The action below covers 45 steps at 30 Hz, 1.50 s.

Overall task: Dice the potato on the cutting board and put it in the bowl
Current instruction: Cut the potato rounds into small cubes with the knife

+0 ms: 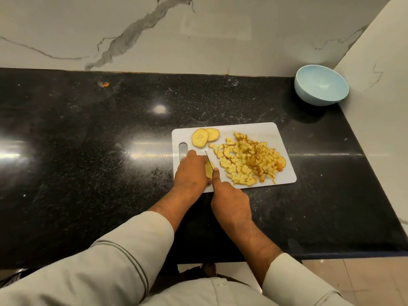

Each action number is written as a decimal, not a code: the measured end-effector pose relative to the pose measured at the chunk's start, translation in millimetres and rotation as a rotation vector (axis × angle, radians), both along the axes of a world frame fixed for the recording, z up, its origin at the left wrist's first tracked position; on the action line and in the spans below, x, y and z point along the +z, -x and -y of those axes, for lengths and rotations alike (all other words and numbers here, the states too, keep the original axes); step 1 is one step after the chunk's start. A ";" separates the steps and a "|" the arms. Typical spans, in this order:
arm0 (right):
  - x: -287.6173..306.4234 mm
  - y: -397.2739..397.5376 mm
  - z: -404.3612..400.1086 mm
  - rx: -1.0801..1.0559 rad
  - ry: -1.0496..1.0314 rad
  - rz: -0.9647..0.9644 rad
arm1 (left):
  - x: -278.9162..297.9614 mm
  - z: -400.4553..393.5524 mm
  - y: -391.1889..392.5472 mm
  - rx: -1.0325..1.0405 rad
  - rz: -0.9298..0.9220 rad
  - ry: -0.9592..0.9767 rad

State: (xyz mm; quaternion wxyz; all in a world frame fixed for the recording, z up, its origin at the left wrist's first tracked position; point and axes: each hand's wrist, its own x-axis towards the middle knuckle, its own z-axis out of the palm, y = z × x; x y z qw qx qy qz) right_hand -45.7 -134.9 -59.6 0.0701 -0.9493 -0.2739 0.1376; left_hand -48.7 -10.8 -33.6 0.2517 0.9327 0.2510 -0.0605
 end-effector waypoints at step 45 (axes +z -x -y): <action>-5.6 -4.2 -5.2 0.043 0.000 0.087 | 2.9 0.9 12.3 0.012 0.059 0.022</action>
